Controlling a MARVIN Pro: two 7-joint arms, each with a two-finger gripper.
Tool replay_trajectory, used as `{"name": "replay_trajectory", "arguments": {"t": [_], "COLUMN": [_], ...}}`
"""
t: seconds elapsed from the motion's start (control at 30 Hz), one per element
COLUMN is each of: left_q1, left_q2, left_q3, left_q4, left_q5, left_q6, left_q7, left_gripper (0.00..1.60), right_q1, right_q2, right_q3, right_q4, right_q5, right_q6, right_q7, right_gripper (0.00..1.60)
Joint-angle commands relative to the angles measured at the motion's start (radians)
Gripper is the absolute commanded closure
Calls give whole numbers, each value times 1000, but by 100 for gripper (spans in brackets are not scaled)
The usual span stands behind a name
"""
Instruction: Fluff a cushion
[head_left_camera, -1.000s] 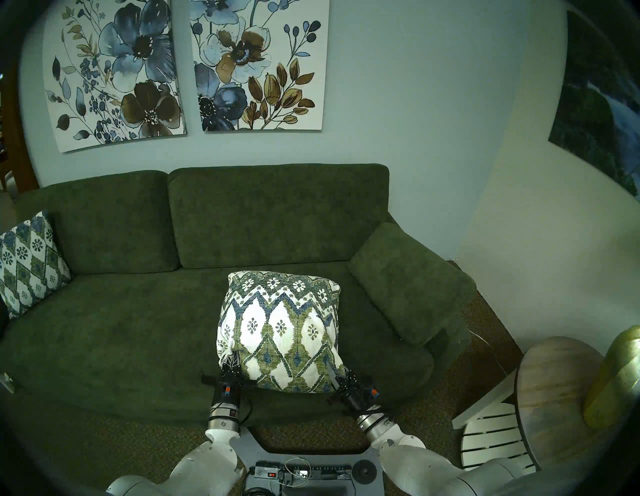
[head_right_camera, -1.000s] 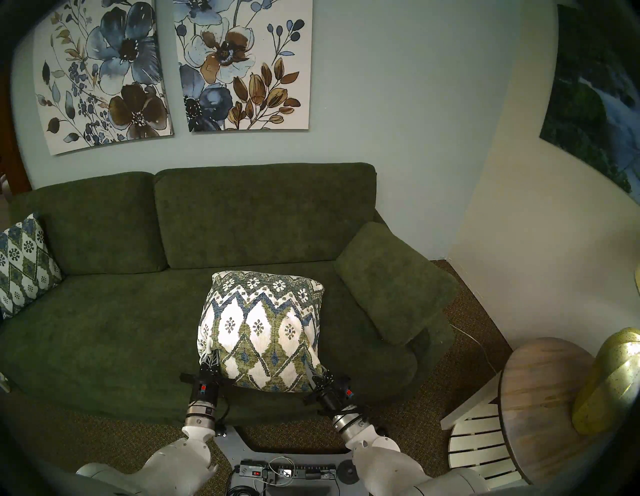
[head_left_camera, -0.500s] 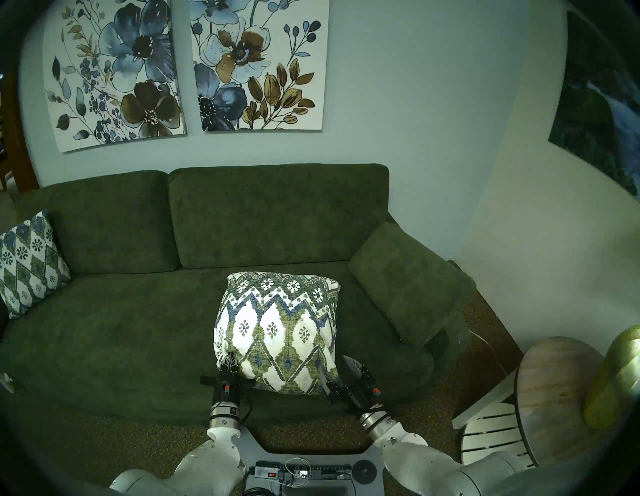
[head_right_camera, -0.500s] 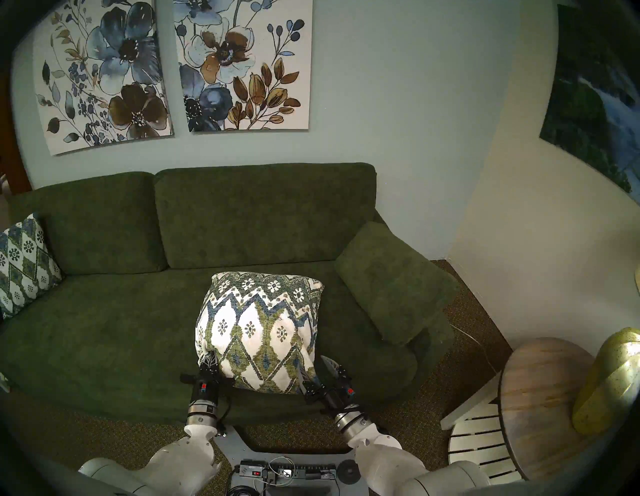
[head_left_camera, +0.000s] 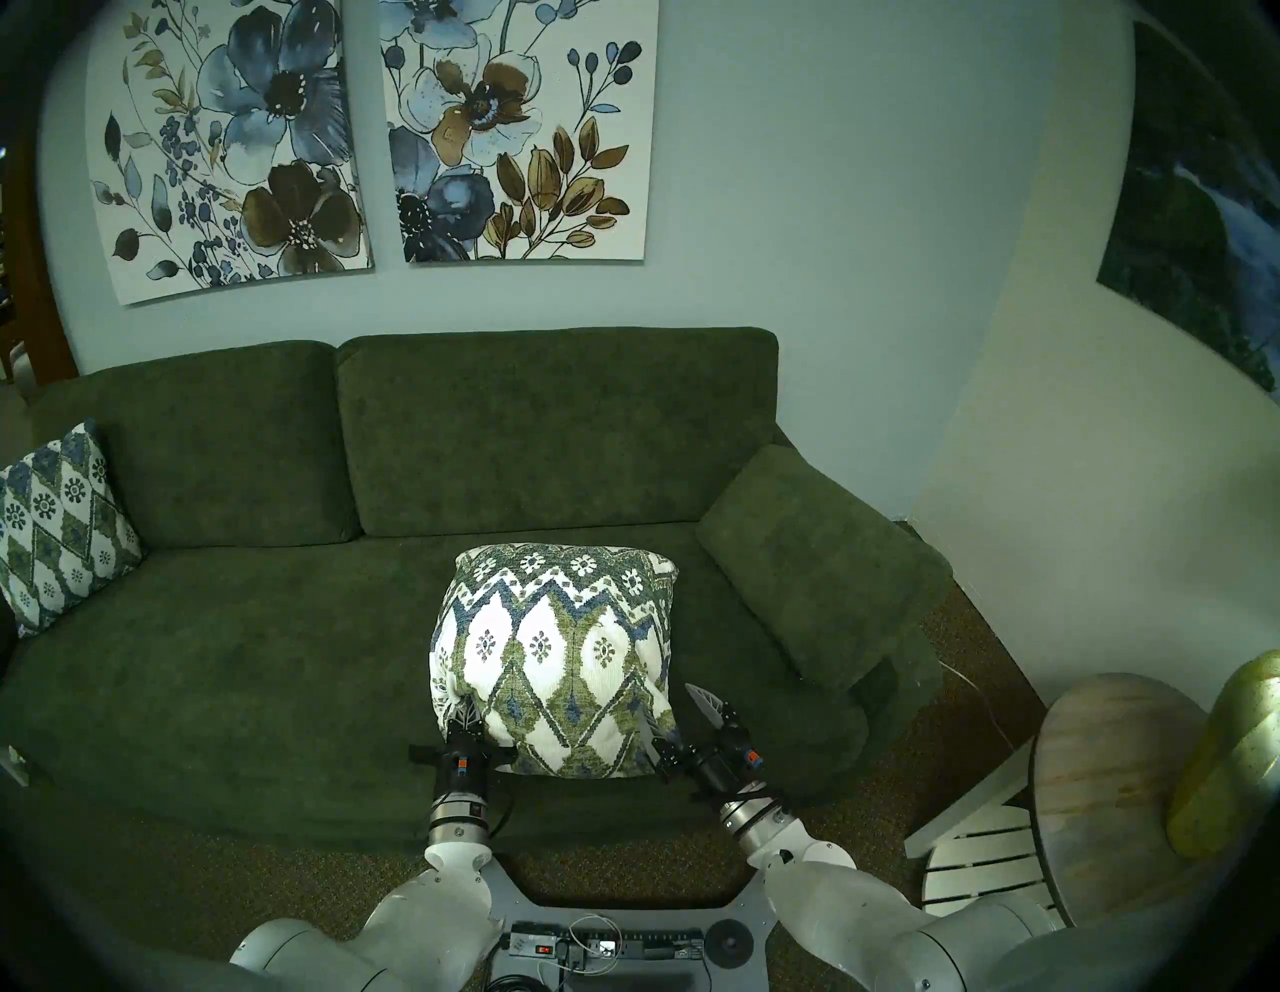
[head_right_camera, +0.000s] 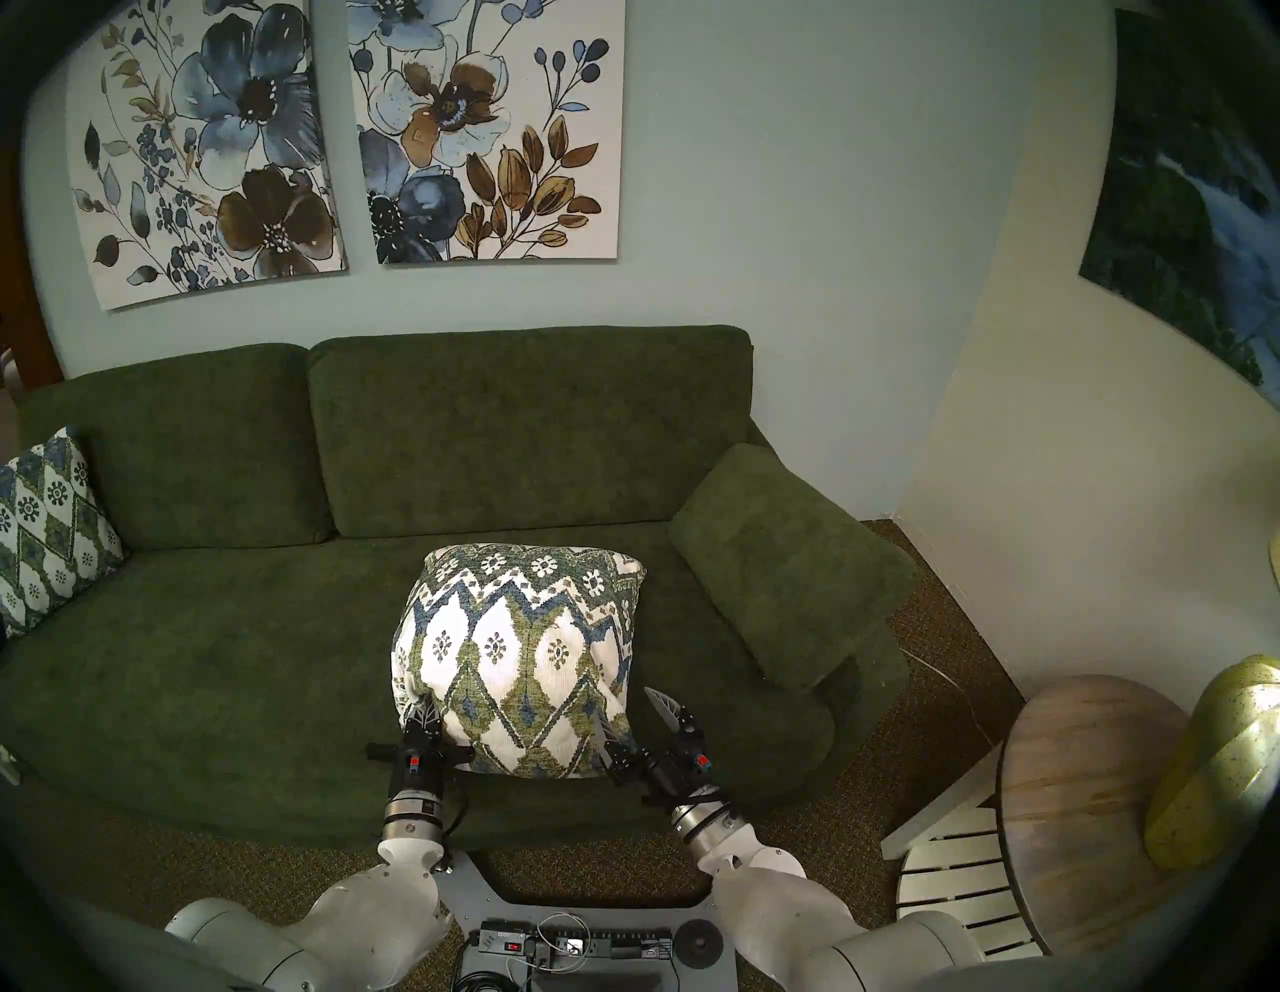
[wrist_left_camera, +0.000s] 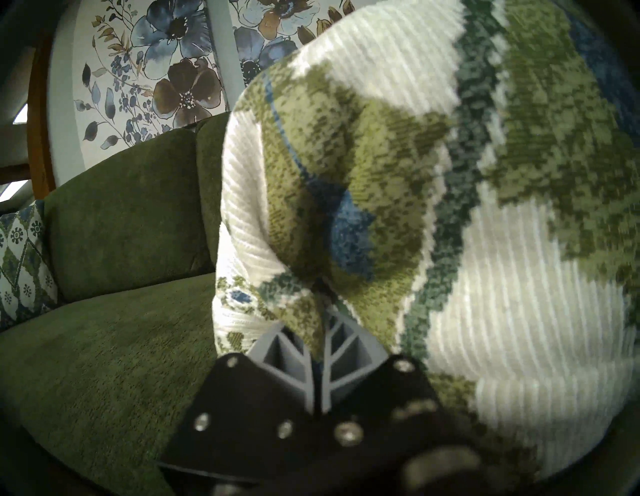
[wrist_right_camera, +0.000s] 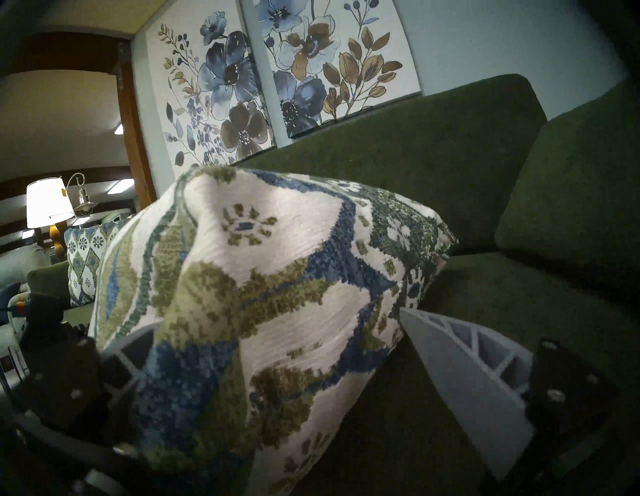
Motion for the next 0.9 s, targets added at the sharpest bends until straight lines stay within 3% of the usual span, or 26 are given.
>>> {"name": "replay_trajectory", "arguments": {"t": [0.0,0.03,0.27,0.33,0.37,0.4,0.6,0.67,0.87], "left_q1": [-36,-36,-49,-51,-51,-53,-65,-69,-91], "left_q2": [-29,-30,-49,-53,-53,-55,-59,-60,-69], "left_q3": [15,16,33,38,38,40,57,60,77], "left_q4": [-1,0,1,2,2,3,4,2,-33], "left_q5": [7,7,15,18,18,20,31,34,44], "left_q6": [1,1,1,1,1,1,1,1,1], "left_q7": [-13,-13,-18,-21,-21,-23,-36,-38,-38], "left_gripper": [94,160,160,25,25,0,0,0,0], "right_q1": [108,112,142,148,148,145,119,124,65], "right_q2": [56,54,58,66,66,74,105,104,99], "right_q3": [42,44,47,51,51,56,78,78,69], "right_q4": [-131,-126,-213,-222,-222,-247,-353,-333,-455], "right_q5": [29,31,33,36,36,40,69,73,99], "right_q6": [0,0,0,0,0,0,0,0,0], "right_q7": [20,22,34,34,34,33,39,44,59], "right_gripper": [0,0,0,0,0,0,0,0,0]}}
